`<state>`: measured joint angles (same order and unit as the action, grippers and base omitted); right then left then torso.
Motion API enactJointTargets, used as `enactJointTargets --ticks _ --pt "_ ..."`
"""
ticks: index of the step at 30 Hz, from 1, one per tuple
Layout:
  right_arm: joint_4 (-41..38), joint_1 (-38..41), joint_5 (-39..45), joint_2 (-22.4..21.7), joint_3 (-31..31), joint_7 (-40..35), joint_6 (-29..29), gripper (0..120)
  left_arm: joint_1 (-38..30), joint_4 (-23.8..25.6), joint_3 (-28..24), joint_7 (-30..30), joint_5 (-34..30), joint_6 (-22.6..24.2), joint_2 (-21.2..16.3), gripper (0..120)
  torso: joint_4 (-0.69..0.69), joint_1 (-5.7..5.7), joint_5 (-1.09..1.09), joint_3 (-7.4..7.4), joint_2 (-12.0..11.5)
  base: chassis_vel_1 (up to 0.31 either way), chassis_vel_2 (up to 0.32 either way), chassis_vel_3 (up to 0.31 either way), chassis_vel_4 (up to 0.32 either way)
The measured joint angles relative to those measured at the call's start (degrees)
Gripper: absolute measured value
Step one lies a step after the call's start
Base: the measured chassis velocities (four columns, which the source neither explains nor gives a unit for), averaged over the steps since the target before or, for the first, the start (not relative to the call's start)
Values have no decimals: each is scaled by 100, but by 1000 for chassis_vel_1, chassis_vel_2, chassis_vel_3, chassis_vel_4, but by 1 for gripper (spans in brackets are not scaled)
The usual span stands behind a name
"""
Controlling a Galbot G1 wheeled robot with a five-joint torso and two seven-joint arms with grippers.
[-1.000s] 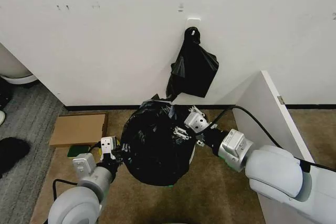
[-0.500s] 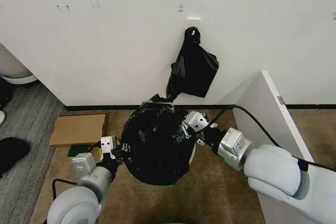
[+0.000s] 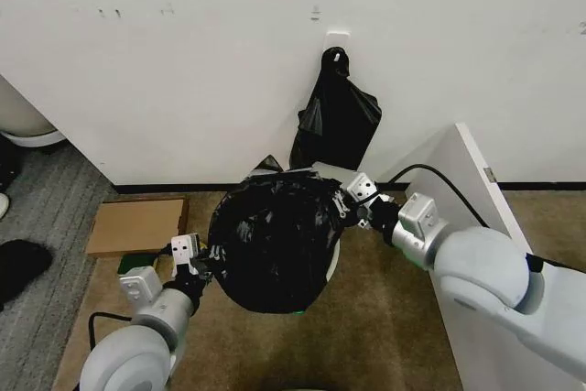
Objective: Place the garbage bag over the trash bin.
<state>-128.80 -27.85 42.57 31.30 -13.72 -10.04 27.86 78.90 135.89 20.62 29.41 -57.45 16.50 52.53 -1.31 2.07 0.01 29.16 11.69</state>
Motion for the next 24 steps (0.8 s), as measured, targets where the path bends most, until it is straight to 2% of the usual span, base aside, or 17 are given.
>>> enactJointTargets --ticks 7,12,15,19,24 --pt "16 -138 176 -265 150 76 -65 0 -11 -67 81 14 -52 -128 39 0 -1 0 -1 0 0 0 0 0 0" --pt "-44 -294 232 -492 196 104 -137 0 -75 -96 98 148 -395 -169 86 0 -1 0 -1 0 0 0 0 0 0" --pt "-54 -389 283 -592 198 125 -209 0 -99 -37 124 265 -837 -175 110 0 -1 0 -1 0 0 0 0 0 0" --pt "13 -426 375 -569 167 163 -295 0 -135 38 184 391 -1314 -199 75 0 -1 0 -1 0 0 0 0 0 0" --pt "-46 -402 669 -459 166 -26 -334 0 -109 67 200 408 -1205 -189 26 0 0 0 0 0 0 0 0 0 0"
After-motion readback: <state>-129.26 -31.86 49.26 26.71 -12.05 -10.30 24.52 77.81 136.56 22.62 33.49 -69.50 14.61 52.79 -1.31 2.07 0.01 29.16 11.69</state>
